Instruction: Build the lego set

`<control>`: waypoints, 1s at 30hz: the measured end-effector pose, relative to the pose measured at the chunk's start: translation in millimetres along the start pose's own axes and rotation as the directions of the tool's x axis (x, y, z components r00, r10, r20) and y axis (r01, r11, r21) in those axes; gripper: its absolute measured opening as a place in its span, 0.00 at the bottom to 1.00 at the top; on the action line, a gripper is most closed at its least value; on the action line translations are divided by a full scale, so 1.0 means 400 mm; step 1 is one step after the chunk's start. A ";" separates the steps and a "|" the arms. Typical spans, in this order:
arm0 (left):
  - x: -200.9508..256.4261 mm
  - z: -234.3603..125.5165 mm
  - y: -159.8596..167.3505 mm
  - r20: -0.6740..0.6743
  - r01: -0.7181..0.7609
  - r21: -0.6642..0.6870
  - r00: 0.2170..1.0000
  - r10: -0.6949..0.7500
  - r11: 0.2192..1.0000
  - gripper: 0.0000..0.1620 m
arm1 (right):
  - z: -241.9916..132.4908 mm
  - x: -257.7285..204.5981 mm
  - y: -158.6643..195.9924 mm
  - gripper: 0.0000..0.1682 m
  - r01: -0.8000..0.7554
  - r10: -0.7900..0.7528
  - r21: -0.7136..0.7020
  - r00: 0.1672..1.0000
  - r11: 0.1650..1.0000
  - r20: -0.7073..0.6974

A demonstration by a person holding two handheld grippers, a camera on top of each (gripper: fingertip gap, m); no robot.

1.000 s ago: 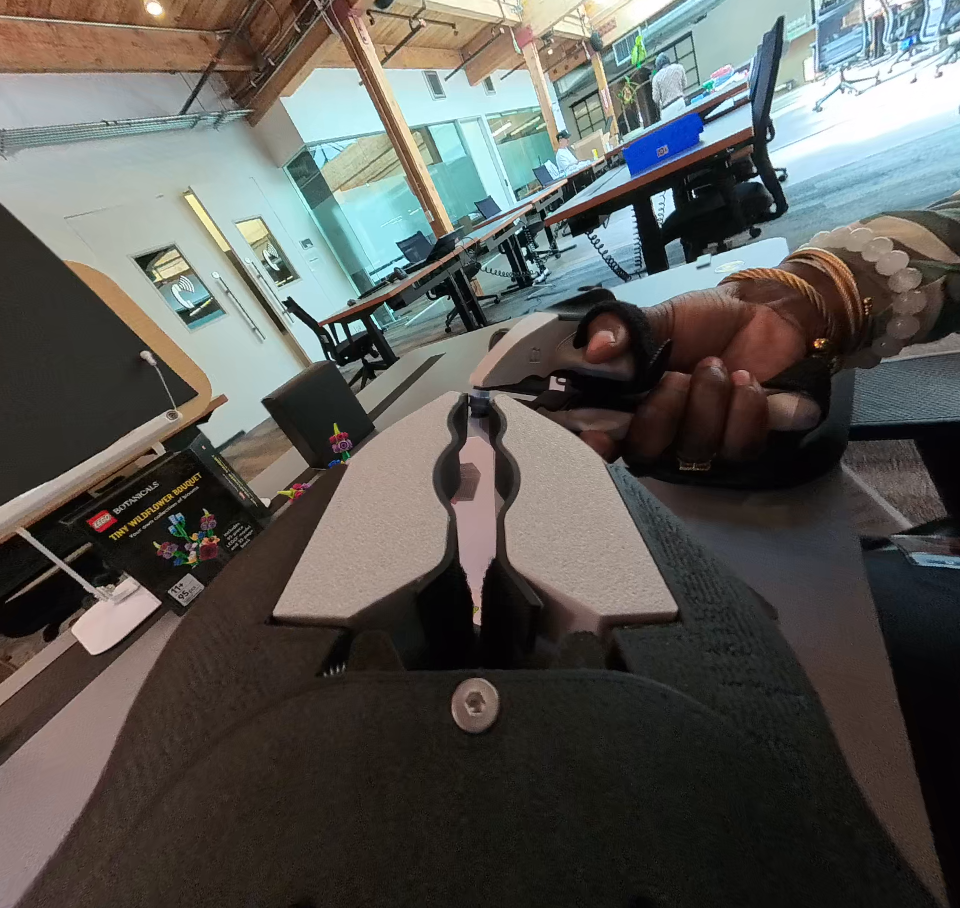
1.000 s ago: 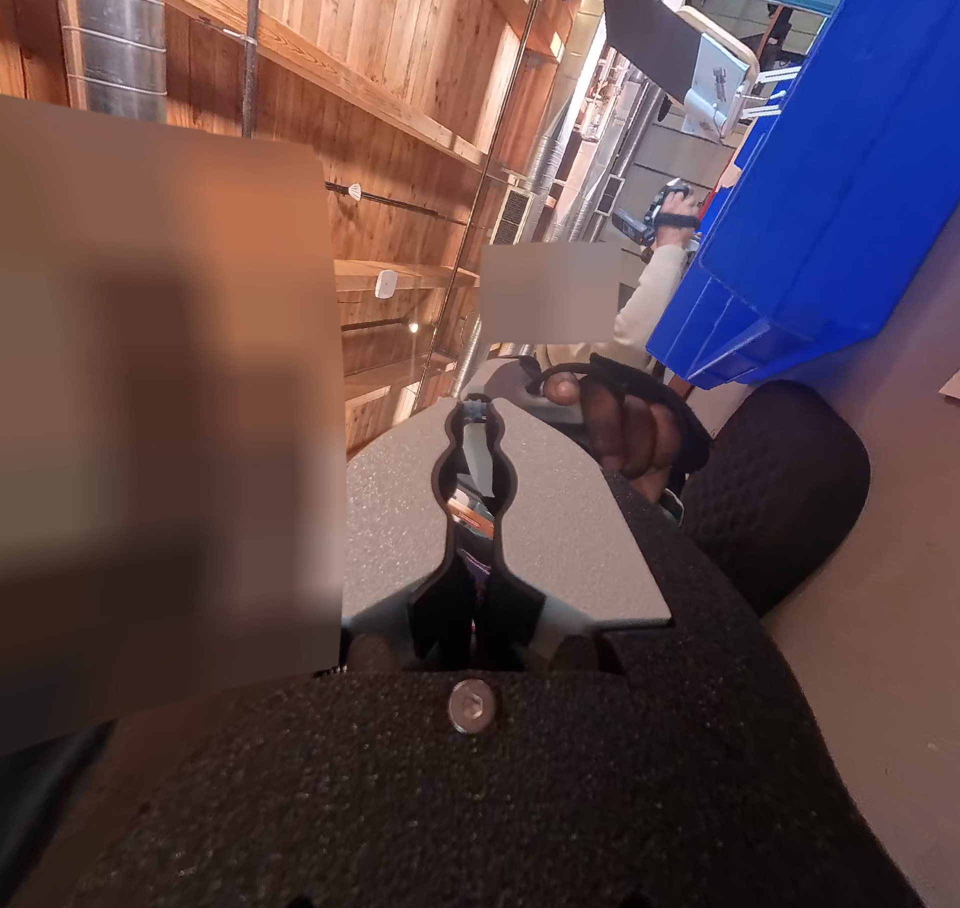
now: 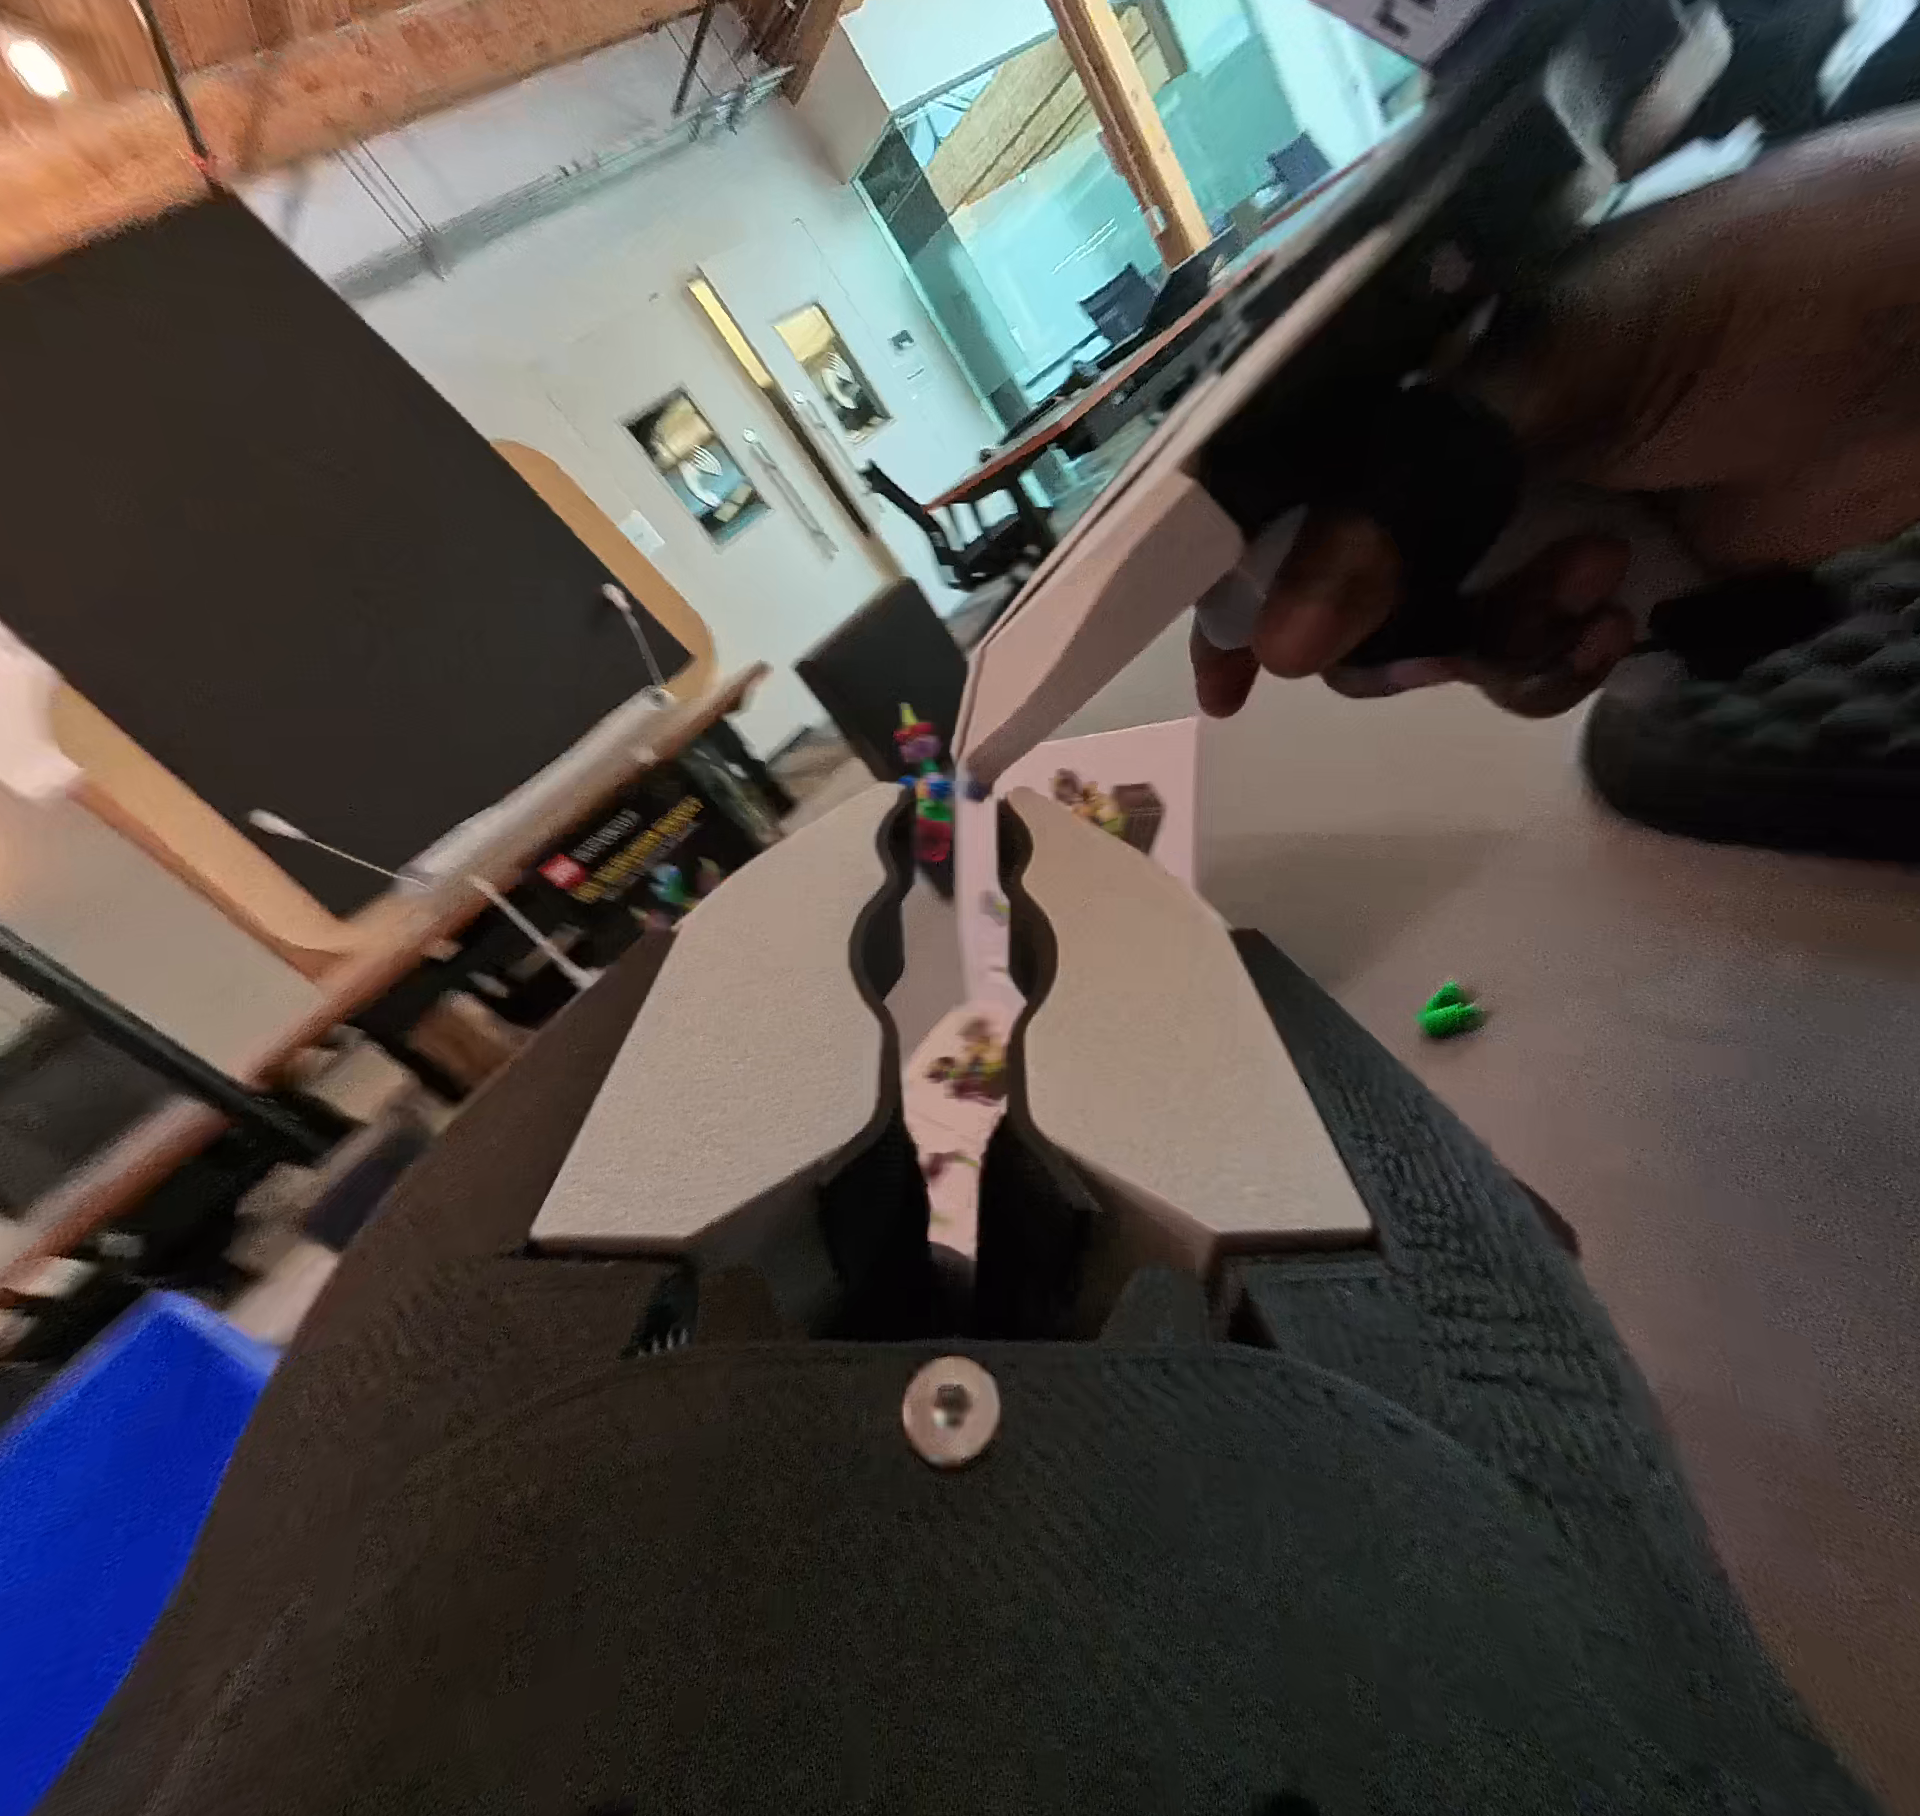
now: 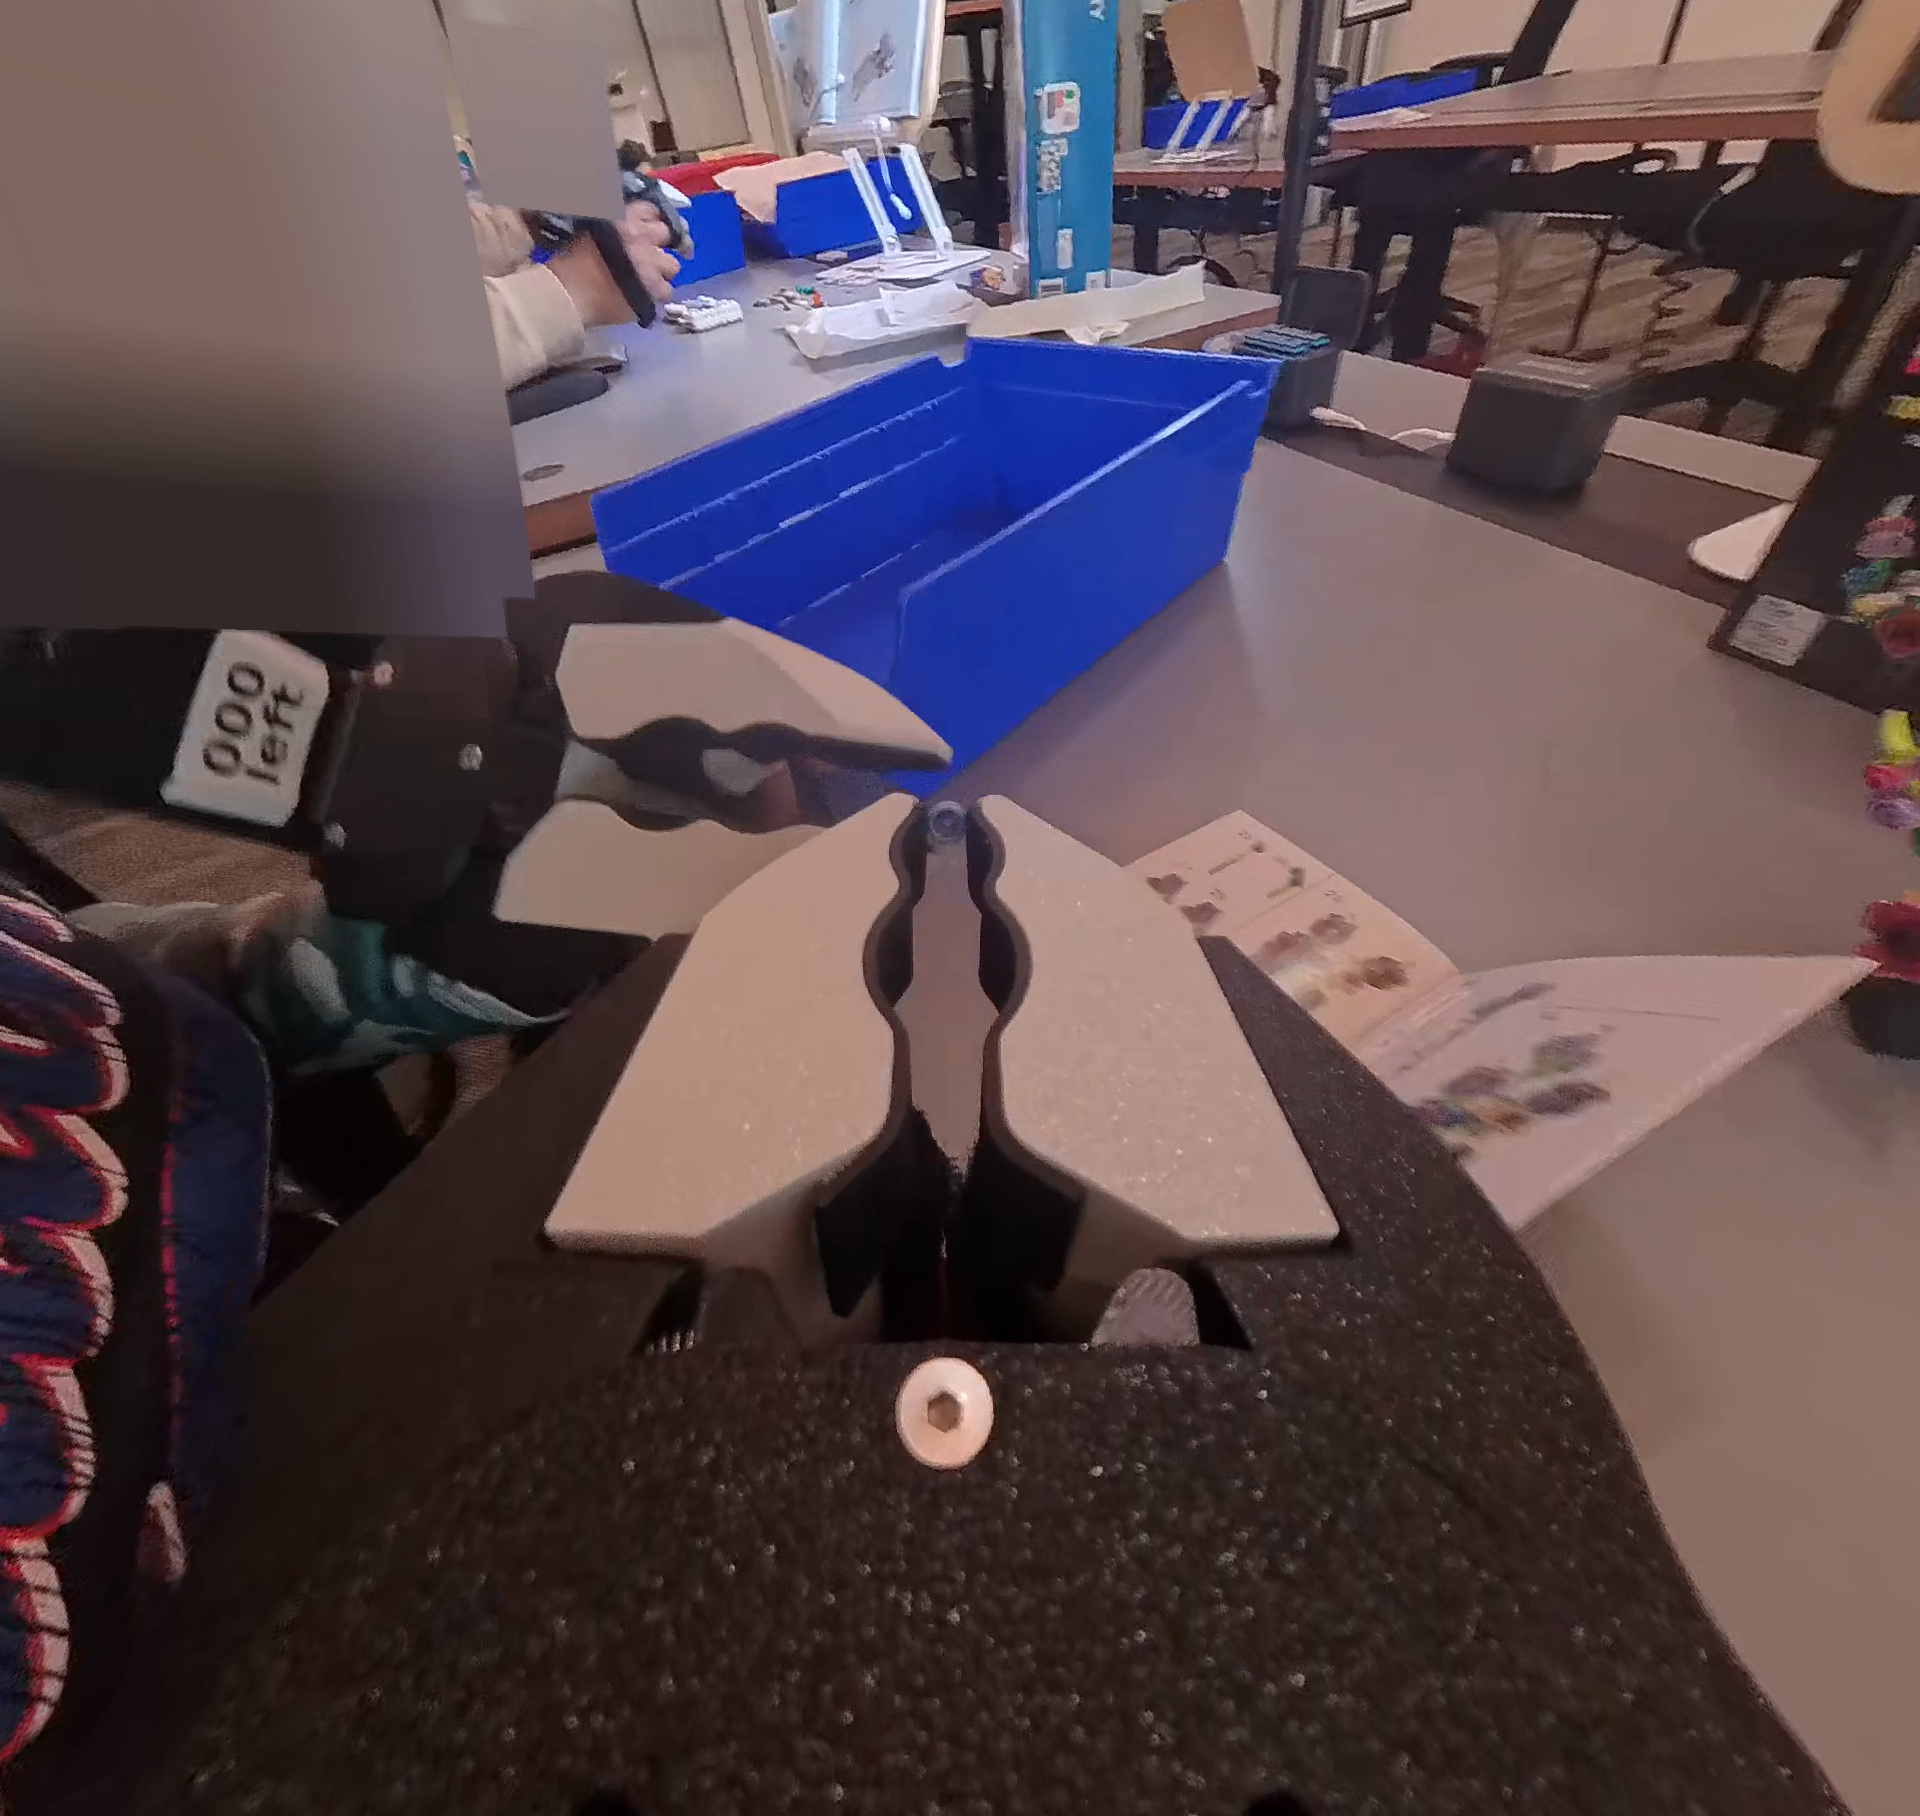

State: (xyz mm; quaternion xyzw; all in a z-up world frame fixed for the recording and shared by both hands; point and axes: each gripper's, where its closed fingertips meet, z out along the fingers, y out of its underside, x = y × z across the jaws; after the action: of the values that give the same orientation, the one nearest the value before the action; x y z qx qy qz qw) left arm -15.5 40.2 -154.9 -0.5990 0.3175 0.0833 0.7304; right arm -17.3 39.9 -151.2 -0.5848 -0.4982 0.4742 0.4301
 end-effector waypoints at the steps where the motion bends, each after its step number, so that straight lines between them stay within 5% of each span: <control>1: 0.003 0.001 0.002 -0.036 0.090 -0.003 0.995 -0.090 0.996 0.12 | -0.017 0.019 0.002 0.04 0.018 -0.018 -0.014 0.999 1.000 -0.030; 5: 0.009 -0.008 0.012 -0.213 0.443 -0.028 0.873 -0.438 0.896 0.16 | -0.126 0.146 0.081 0.04 0.026 -0.071 -0.237 0.981 0.971 -0.182; 10: -0.017 -0.017 0.032 -0.280 0.628 -0.033 0.741 -0.610 0.778 0.18 | -0.225 0.253 0.254 0.04 -0.094 -0.062 -0.536 0.962 0.839 -0.266; 30: 0.021 -0.006 0.062 -0.311 0.588 -0.142 0.737 -0.600 0.796 0.19 | -0.251 0.271 0.349 0.05 -0.119 -0.076 -0.684 0.966 0.720 -0.249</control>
State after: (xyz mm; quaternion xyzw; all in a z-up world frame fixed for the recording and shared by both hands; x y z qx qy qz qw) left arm -22.1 42.6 -180.1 -0.6863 0.2297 -0.2532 0.6419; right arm 111.8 125.6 -282.8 -0.7656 -0.5717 0.1776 0.2355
